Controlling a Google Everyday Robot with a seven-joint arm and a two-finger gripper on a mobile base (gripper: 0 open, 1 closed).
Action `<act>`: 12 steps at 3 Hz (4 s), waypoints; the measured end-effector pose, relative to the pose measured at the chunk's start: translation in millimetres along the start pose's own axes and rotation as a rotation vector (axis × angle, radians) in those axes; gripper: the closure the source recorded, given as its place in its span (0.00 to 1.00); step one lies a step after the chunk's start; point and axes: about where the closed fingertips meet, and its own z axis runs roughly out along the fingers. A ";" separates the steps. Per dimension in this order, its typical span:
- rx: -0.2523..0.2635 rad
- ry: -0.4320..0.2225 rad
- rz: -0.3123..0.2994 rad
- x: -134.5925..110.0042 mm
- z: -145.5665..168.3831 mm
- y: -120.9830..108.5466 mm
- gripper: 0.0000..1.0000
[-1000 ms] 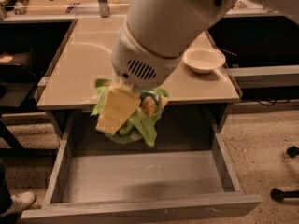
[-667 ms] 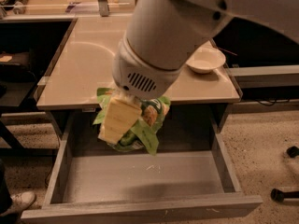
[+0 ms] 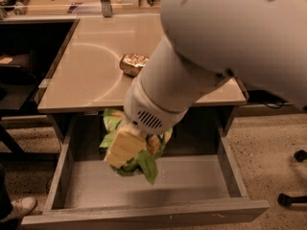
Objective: Place green rice chip bag into top drawer
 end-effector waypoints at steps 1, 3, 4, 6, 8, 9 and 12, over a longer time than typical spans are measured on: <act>-0.015 -0.019 0.056 27.5 39.4 -4.3 1.00; -0.046 -0.061 0.073 50.8 109.1 -27.7 1.00; -0.068 -0.087 0.070 55.5 145.9 -38.4 1.00; -0.076 -0.118 0.055 66.9 199.4 -64.1 1.00; -0.076 -0.118 0.055 66.9 199.4 -64.1 0.58; -0.076 -0.118 0.055 66.9 199.4 -64.1 0.35; -0.076 -0.118 0.055 66.8 199.3 -64.0 0.00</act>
Offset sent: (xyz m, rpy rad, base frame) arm 0.0284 -0.0080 -0.1390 0.0896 0.0838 -0.0813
